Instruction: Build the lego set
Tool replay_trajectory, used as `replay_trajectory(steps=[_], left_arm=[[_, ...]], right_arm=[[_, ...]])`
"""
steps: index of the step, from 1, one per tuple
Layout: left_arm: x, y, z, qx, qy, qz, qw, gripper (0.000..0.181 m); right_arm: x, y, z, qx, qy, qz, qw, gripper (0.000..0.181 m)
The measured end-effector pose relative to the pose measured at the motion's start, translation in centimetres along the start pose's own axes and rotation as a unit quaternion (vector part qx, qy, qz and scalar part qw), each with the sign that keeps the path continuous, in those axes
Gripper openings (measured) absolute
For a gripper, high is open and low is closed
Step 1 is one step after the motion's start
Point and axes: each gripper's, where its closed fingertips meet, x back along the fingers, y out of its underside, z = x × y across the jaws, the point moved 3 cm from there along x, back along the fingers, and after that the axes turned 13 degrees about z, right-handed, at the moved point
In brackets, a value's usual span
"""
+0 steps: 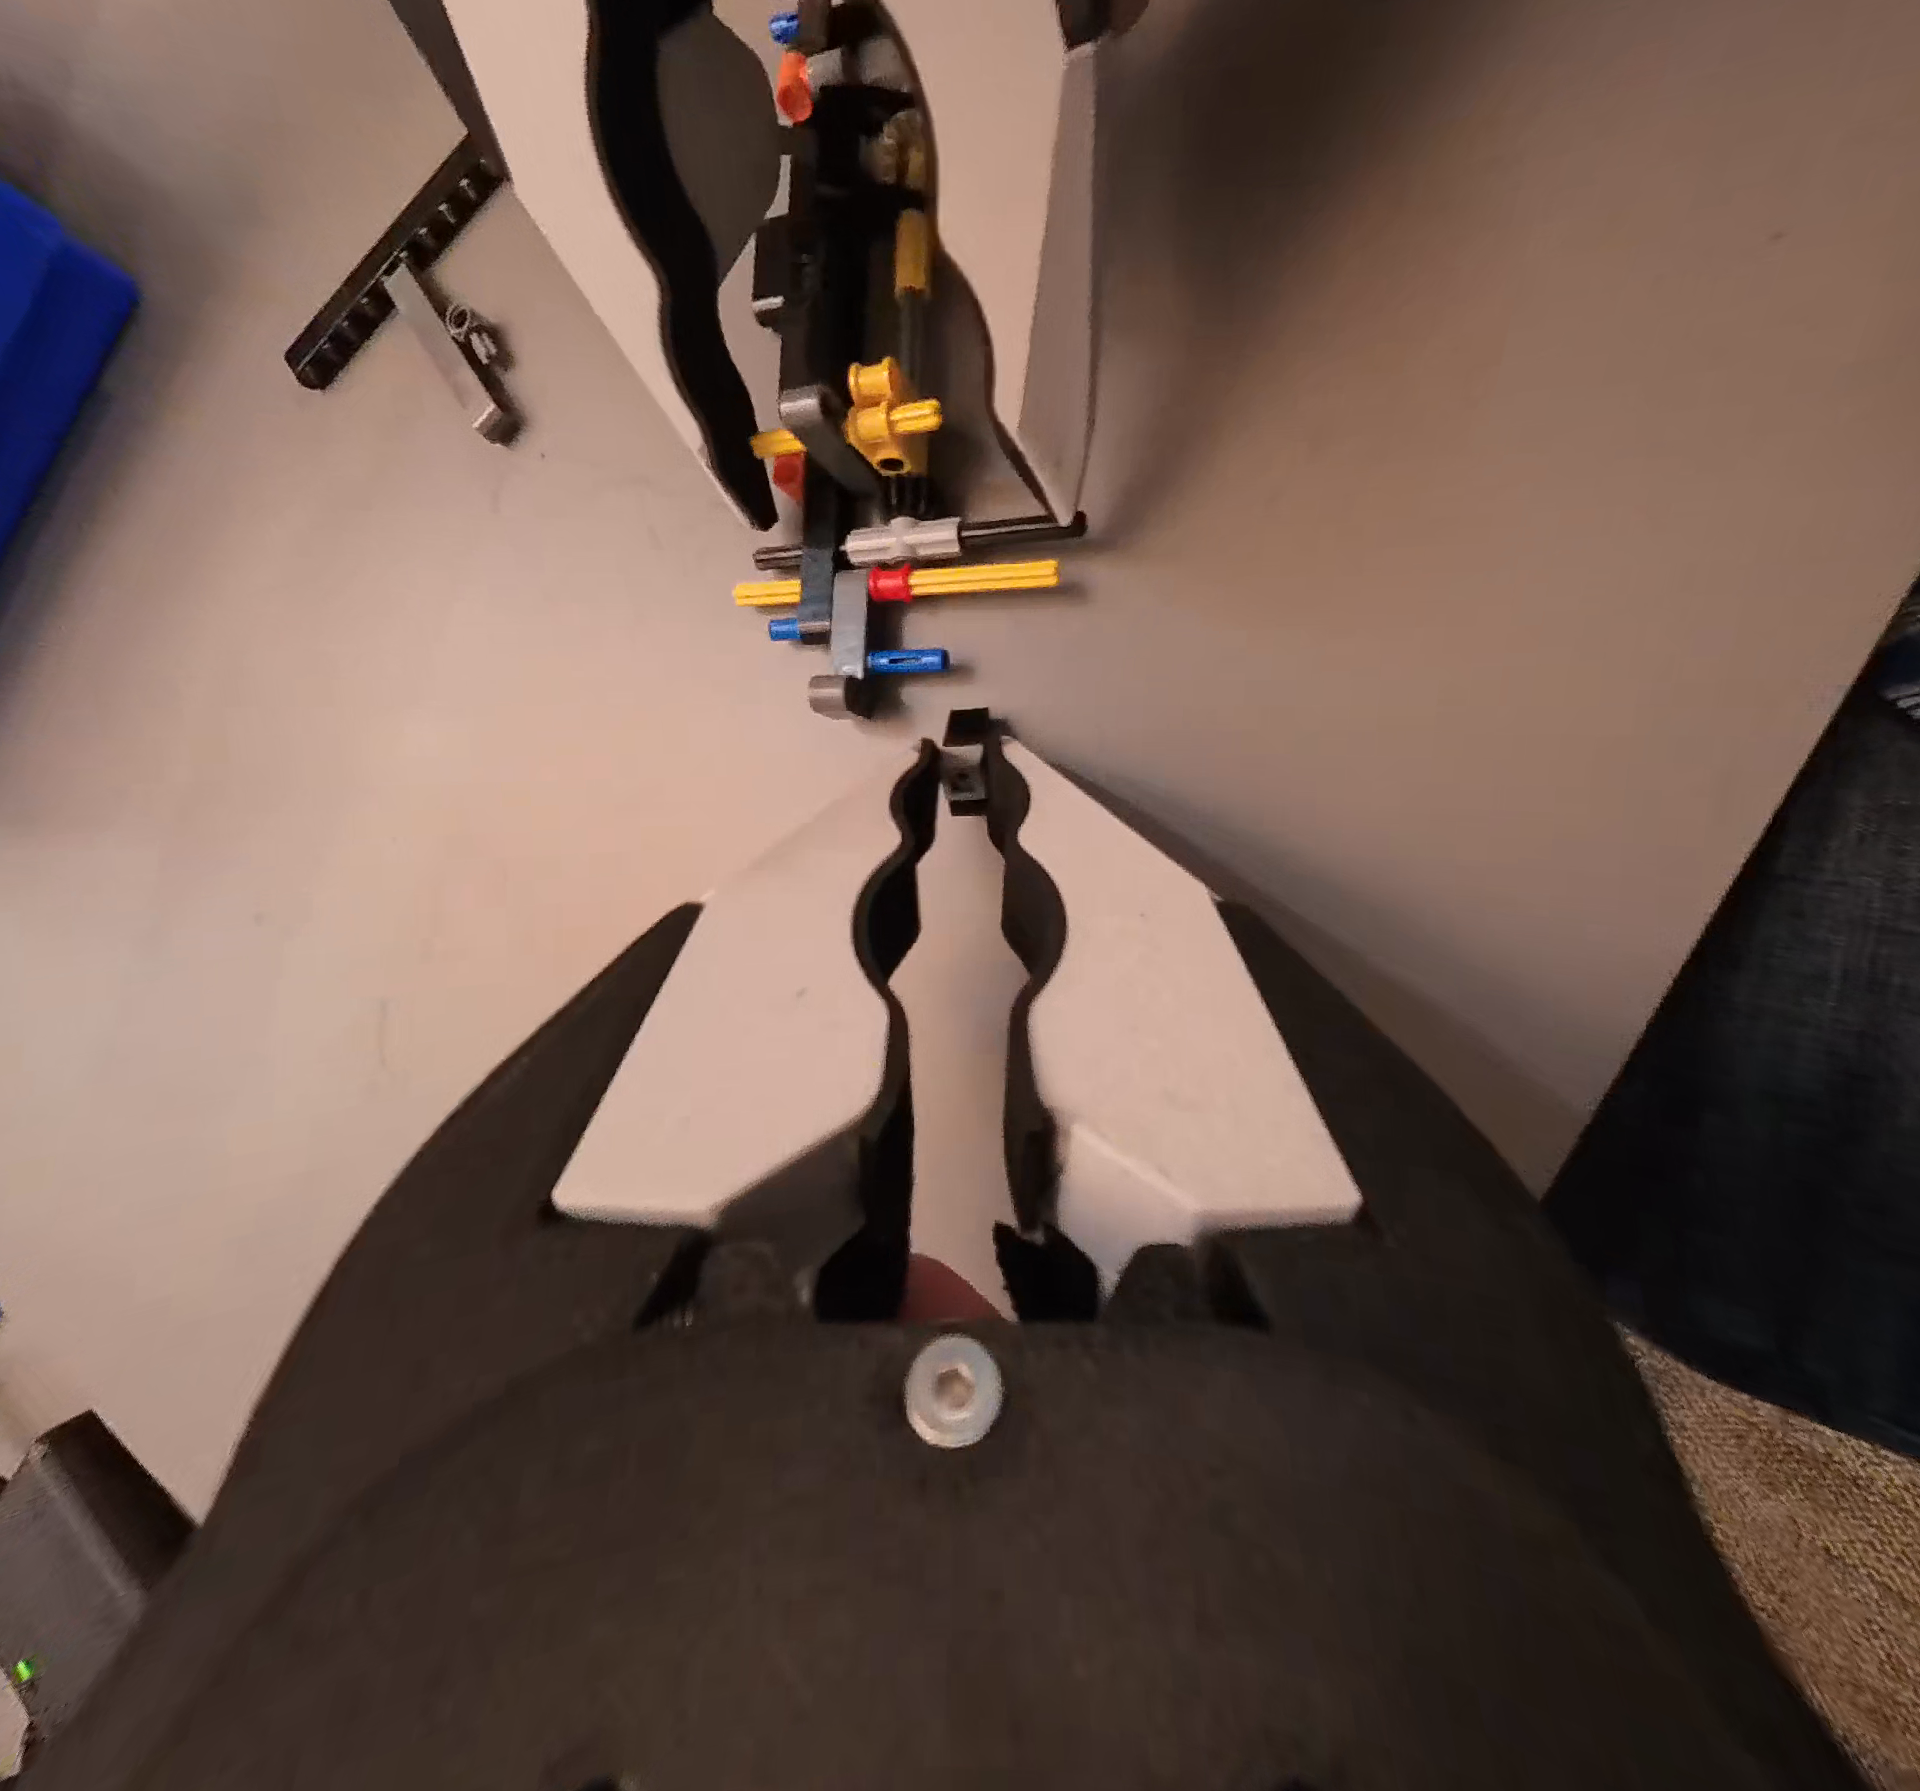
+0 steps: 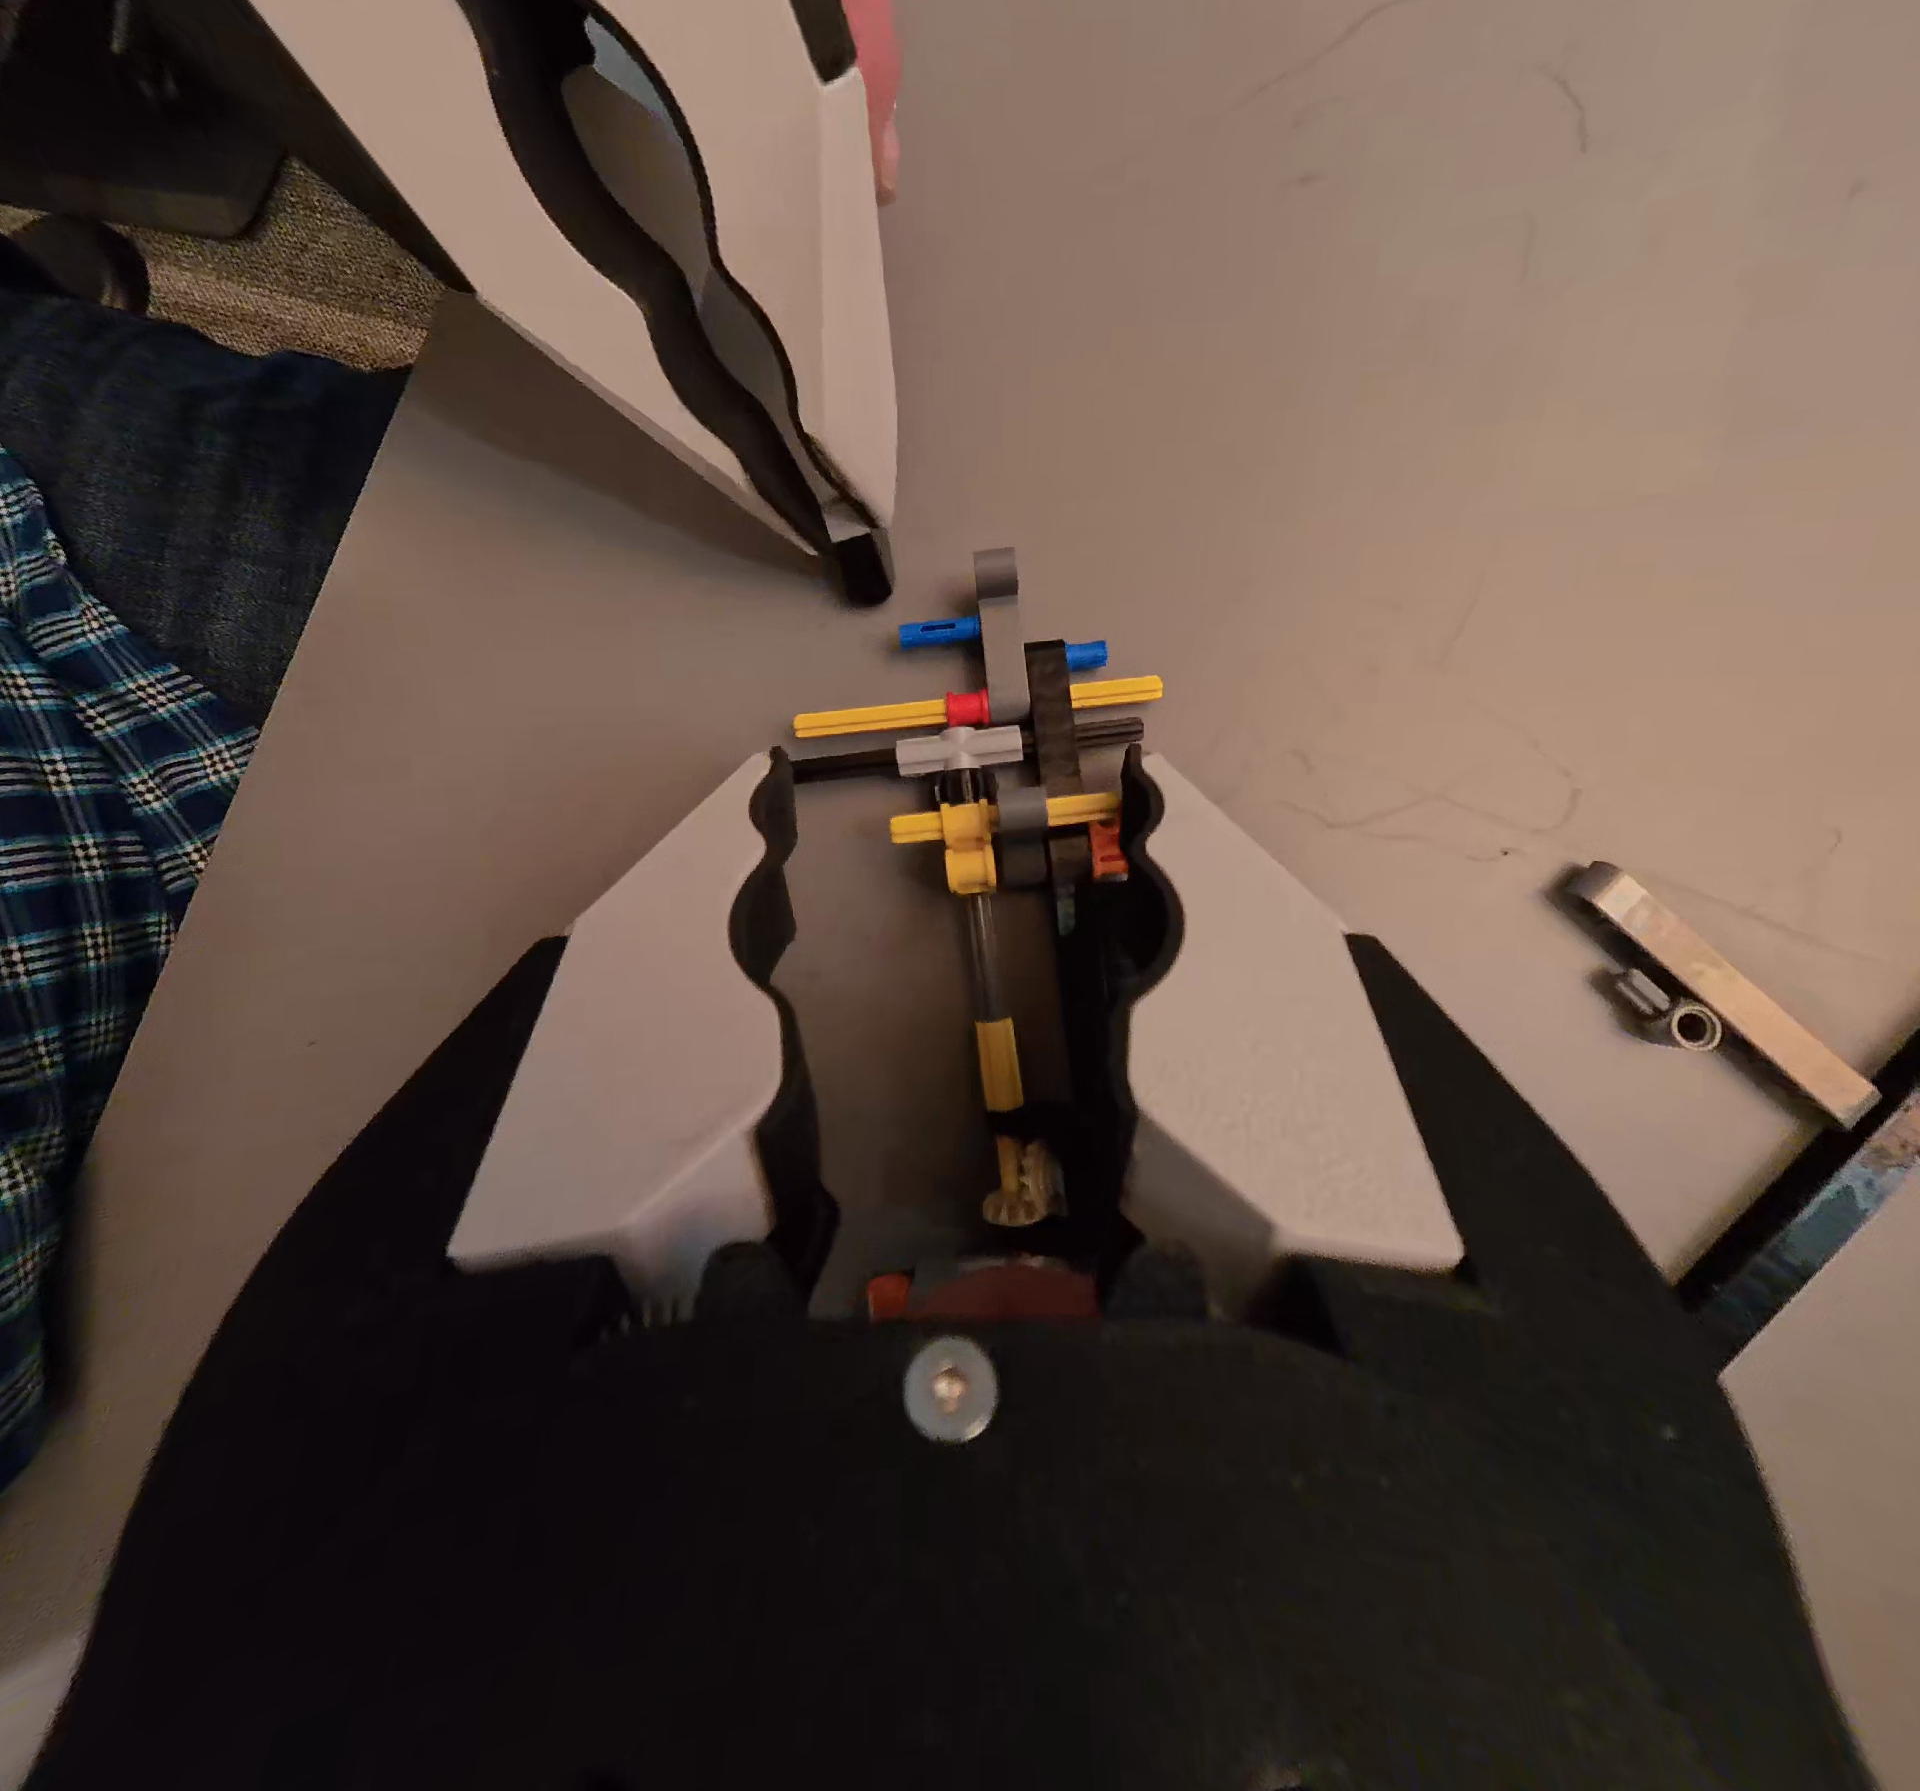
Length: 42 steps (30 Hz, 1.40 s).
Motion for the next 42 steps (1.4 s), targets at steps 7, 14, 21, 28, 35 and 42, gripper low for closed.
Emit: replay_trajectory(steps=[7,14,21,28,35,42], left_arm=[[0.7,-2.0,-1.1,0.153,-0.019,0.138,0.978,0.006],[2.7,-5.3,-2.6,0.303,0.012,0.333,0.893,0.006],[3.5,-5.9,-3.4,0.337,0.01,0.391,0.856,0.006],[3.7,-6.2,-3.3,0.362,0.016,0.418,0.833,0.006],[3.6,-6.0,-3.4,0.315,0.005,0.377,0.871,0.011],[2.6,-6.6,-2.9,0.132,0.0,0.232,0.964,0.005]], right_arm=[[0.5,-1.8,-0.5,-0.005,-0.007,0.049,0.999,0.056],[2.1,-4.9,-1.3,-0.064,-0.059,0.159,0.983,0.02],[3.0,-6.0,-1.6,-0.118,-0.096,0.222,0.963,0.006],[3.7,-6.9,-1.6,-0.151,-0.113,0.265,0.945,0.006],[3.8,-6.5,-1.6,-0.091,-0.083,0.203,0.971,0.006],[3.5,-5.8,-1.6,0.021,-0.045,0.072,0.996,0.005]])
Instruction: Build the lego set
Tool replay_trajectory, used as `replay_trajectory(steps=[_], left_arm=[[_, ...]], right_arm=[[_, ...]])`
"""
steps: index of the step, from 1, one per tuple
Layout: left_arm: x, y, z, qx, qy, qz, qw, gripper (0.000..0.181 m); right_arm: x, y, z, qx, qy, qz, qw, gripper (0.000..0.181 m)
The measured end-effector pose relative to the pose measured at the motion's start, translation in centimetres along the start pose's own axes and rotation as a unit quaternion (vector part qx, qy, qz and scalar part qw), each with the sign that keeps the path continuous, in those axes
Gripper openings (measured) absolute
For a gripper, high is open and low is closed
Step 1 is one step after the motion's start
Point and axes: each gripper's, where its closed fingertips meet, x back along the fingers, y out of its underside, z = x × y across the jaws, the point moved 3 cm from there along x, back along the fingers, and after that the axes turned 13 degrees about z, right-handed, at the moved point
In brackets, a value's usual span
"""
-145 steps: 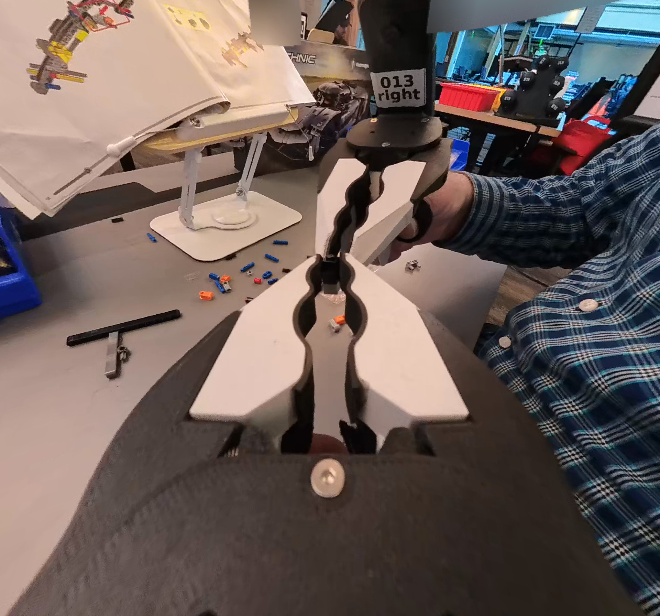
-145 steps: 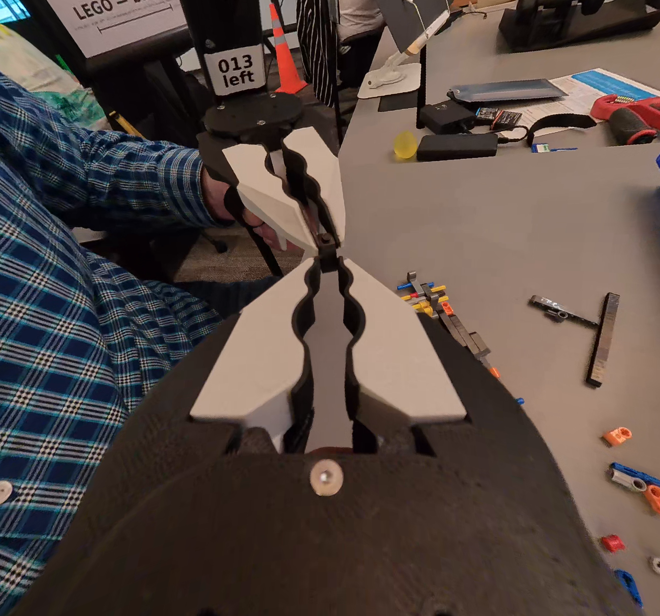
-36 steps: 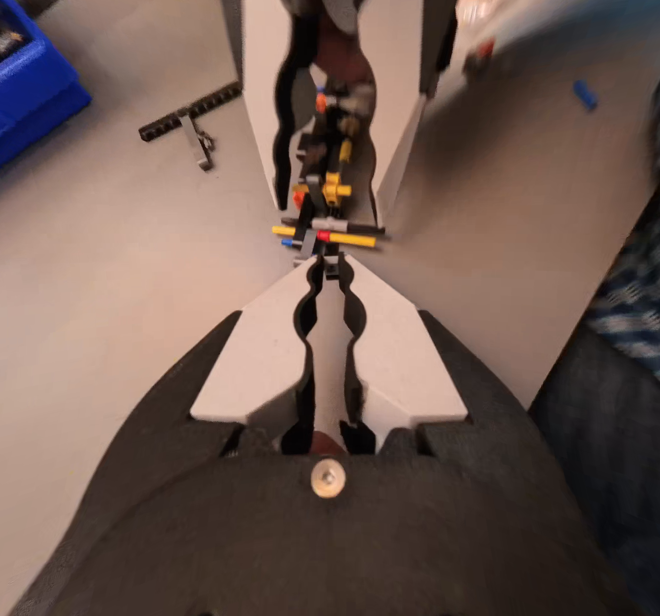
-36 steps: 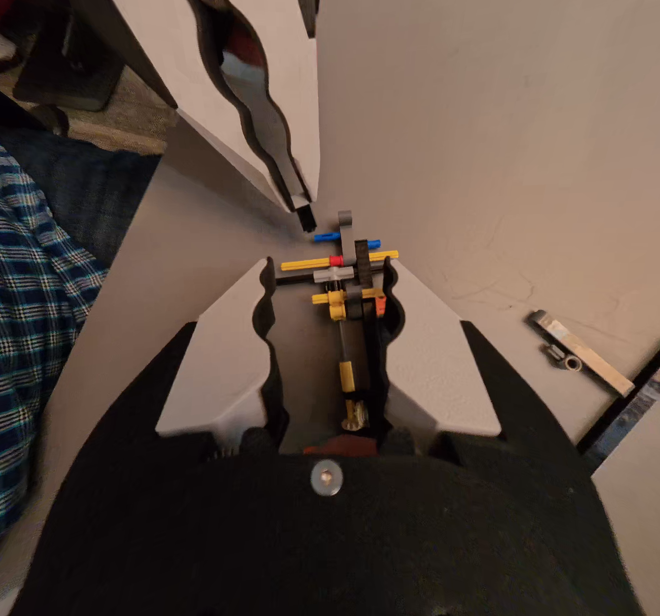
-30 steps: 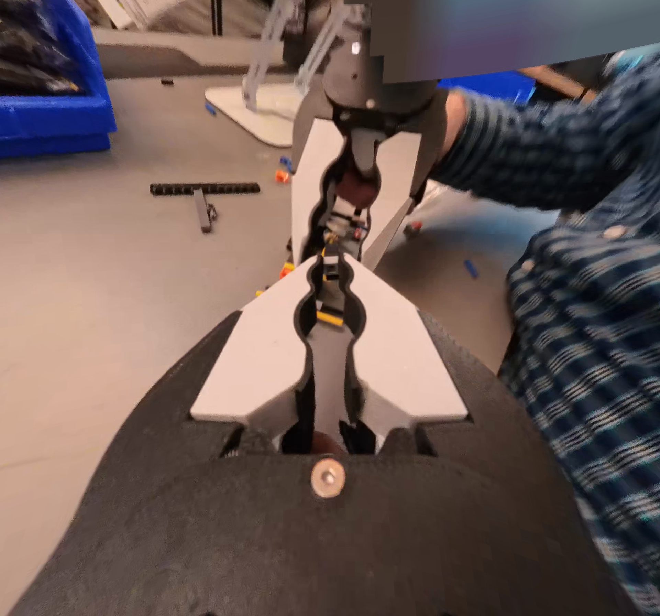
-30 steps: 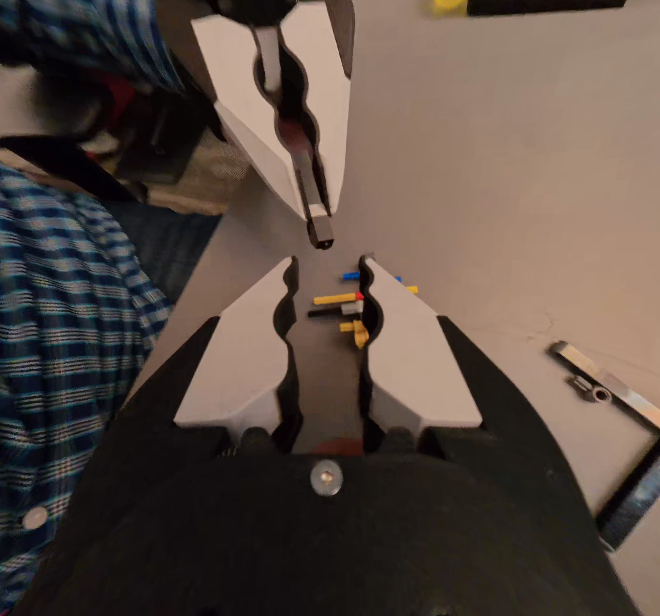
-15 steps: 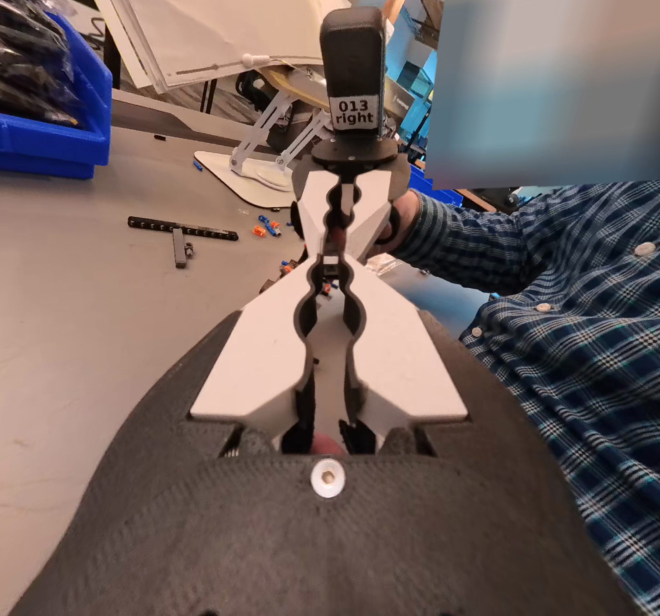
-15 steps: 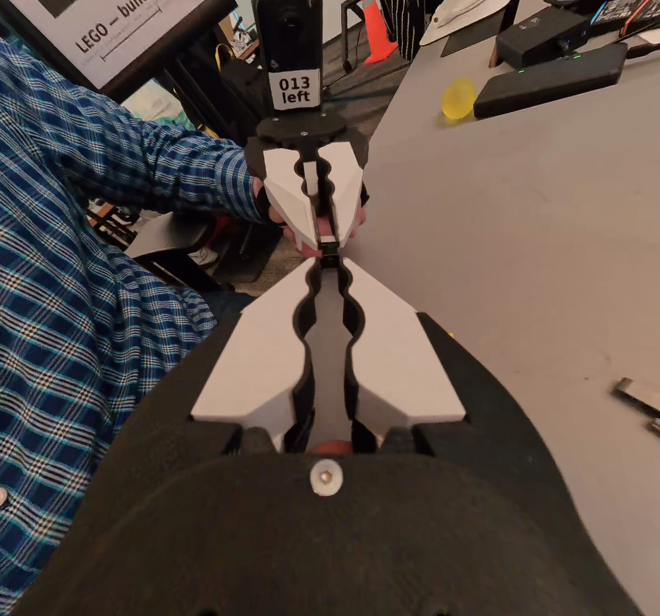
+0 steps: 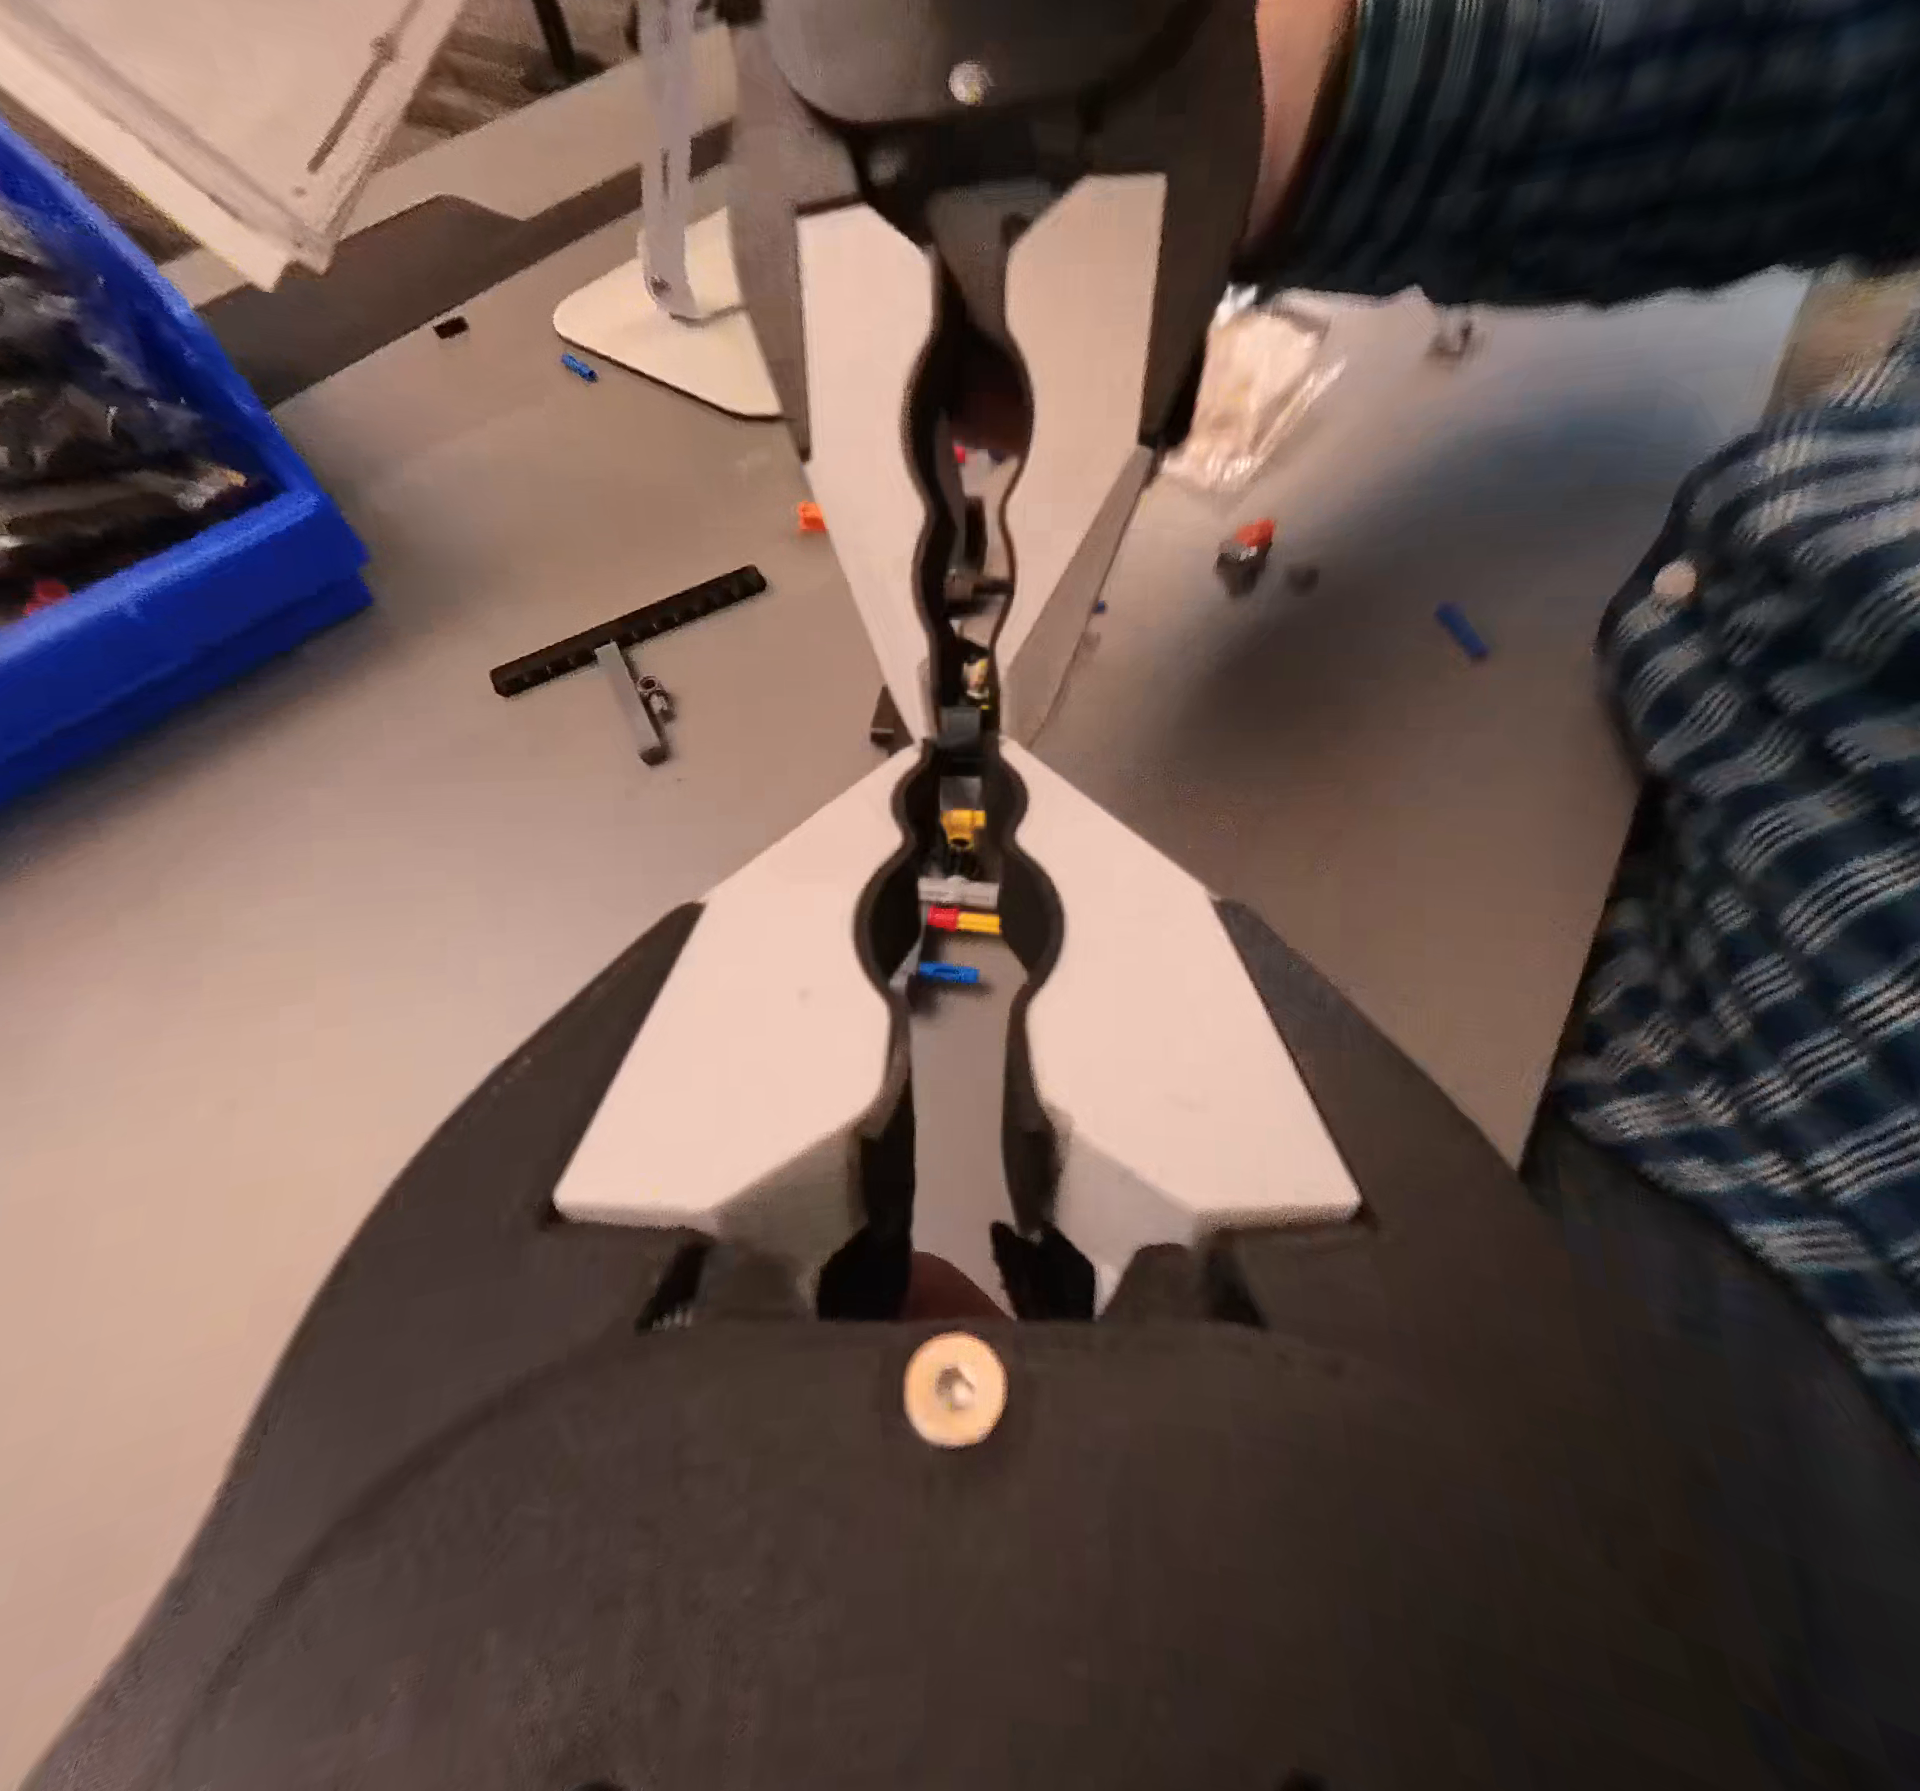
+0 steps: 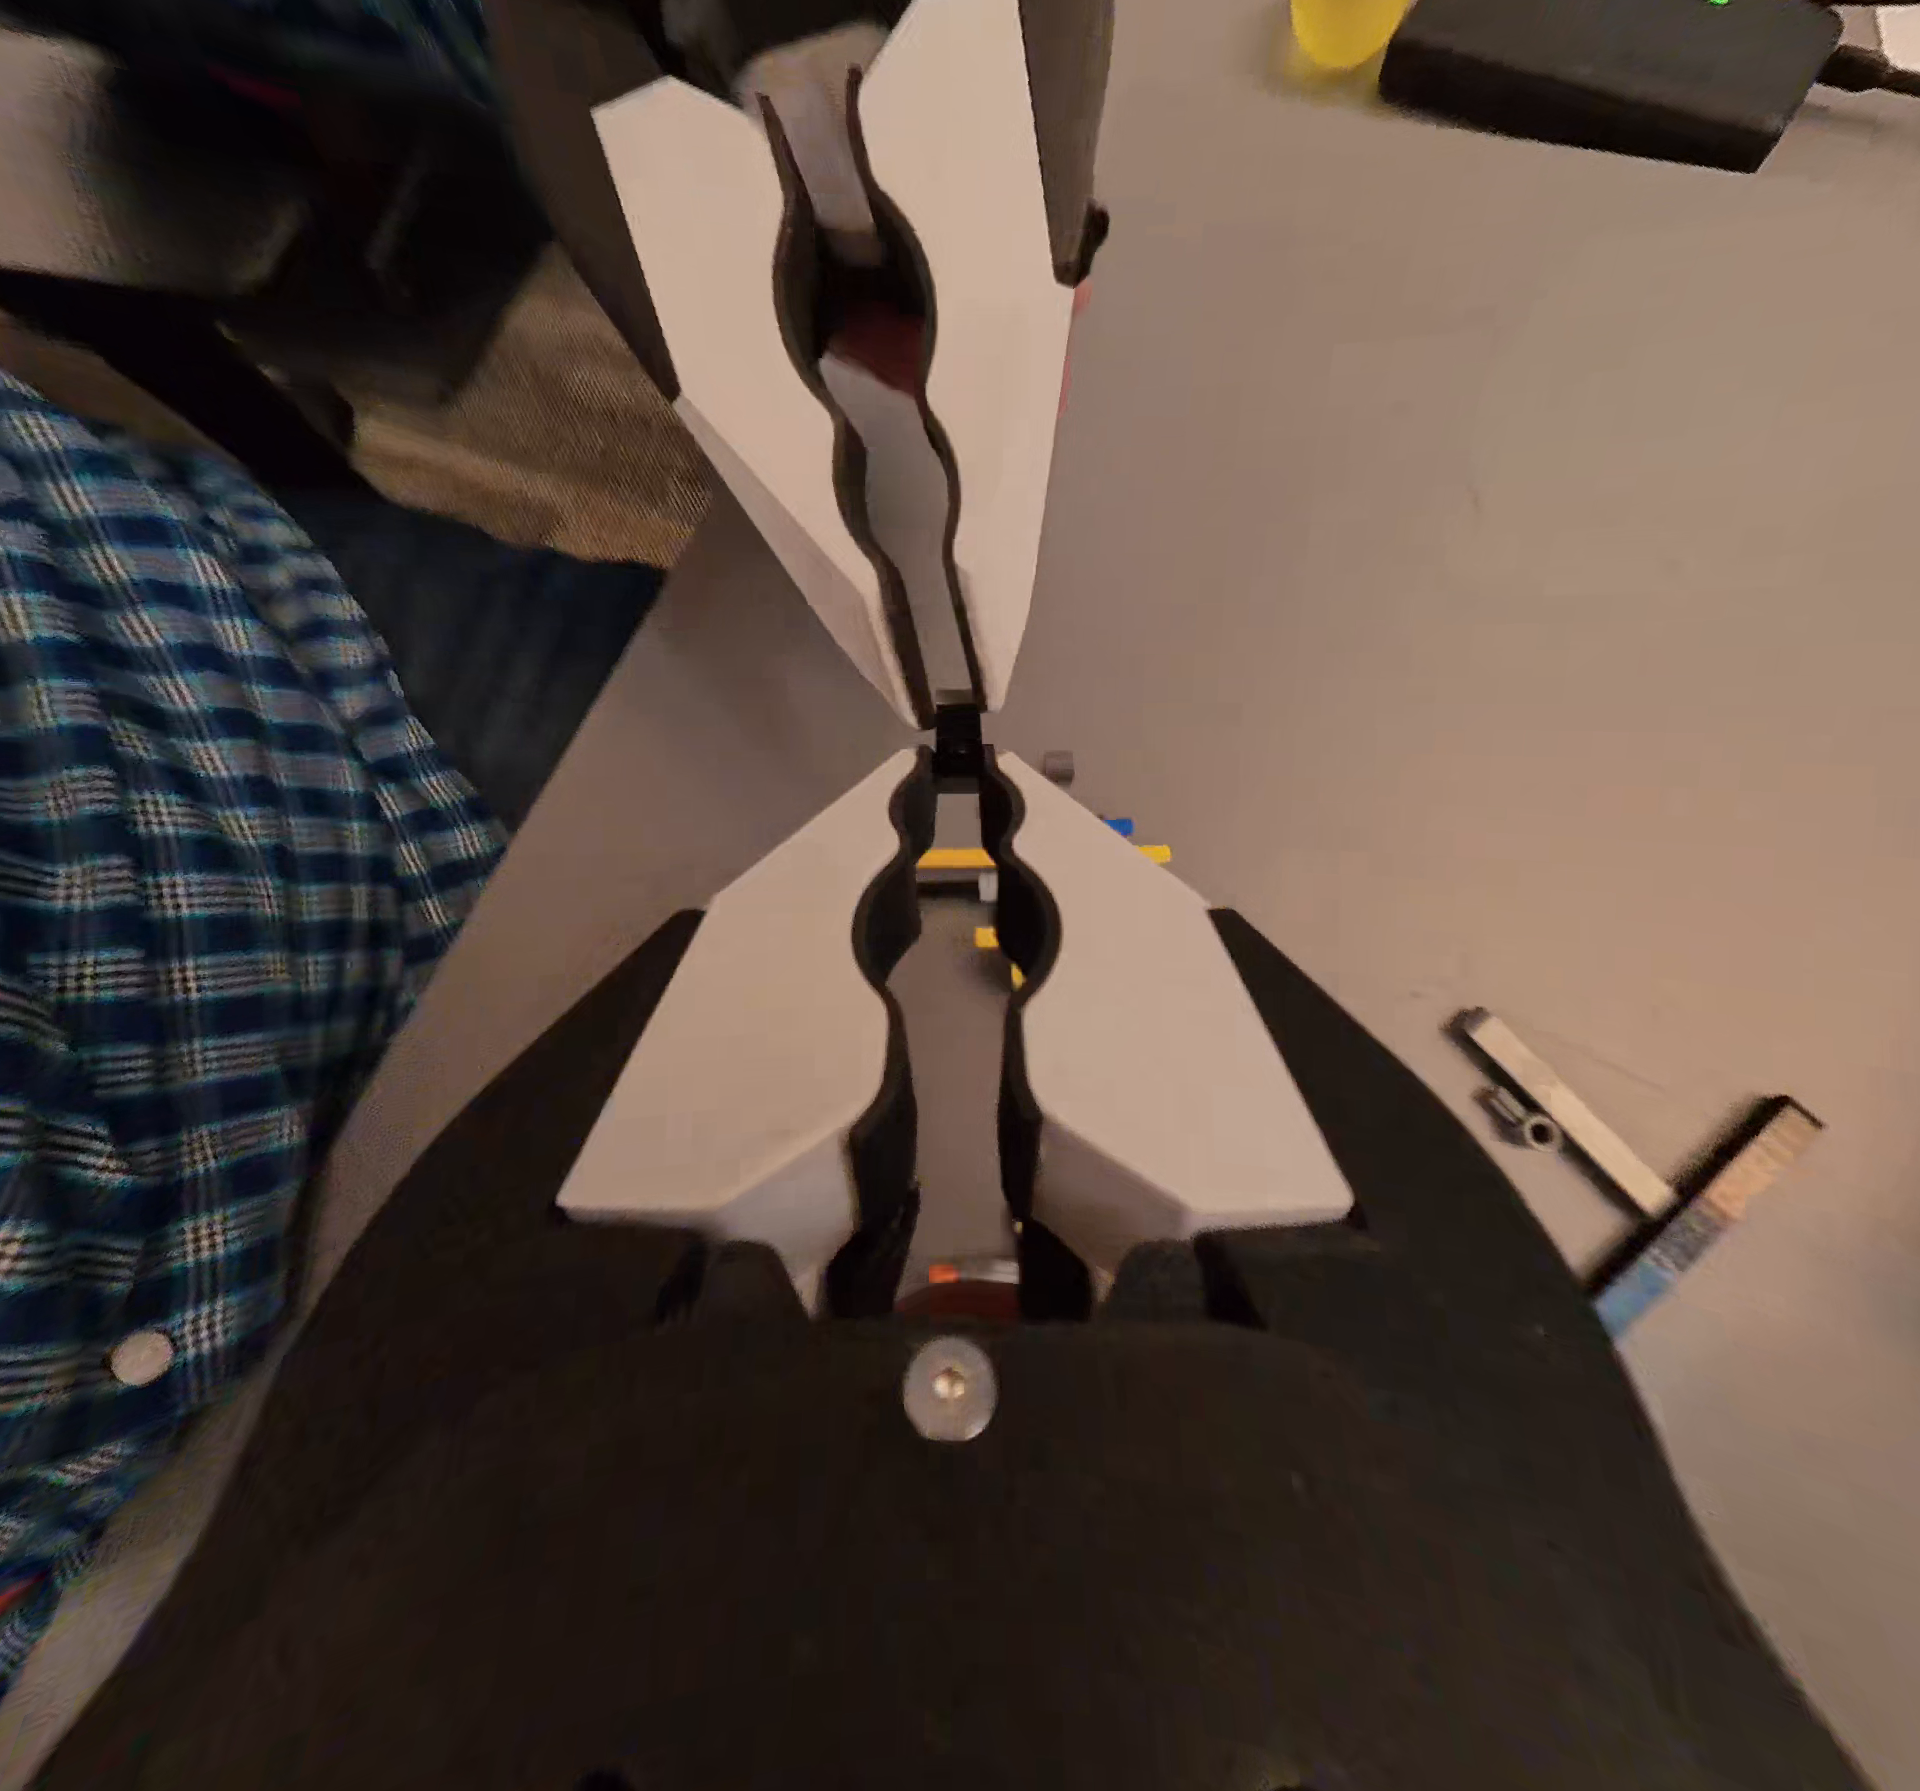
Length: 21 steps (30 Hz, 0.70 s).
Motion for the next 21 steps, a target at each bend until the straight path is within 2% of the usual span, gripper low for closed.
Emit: replay_trajectory(steps=[4,8,10,16,21], left_arm=[[-0.1,-0.3,-0.3,-0.025,-0.007,-0.012,1.0,0.004],[0.5,-1.5,-1.2,0.054,-0.036,0.074,0.995,0.0],[0.6,-1.7,-1.3,0.104,-0.04,0.118,0.987,0.0],[0.0,1.4,-0.4,0.097,-0.035,0.057,0.993,0.0],[2.2,3.6,0.0,0.093,-0.054,0.011,0.994,0.0]], right_arm=[[0.2,-0.4,0.5,0.006,0.011,0.0,1.0,0.005],[0.8,-1.5,0.7,-0.02,0.011,0.061,0.998,0.008],[0.7,-1.5,0.6,-0.025,0.012,0.078,0.997,0.002],[0.4,1.0,1.3,-0.041,0.032,0.047,0.998,0.0],[1.2,1.8,0.4,-0.034,0.05,0.026,0.998,0.0]])
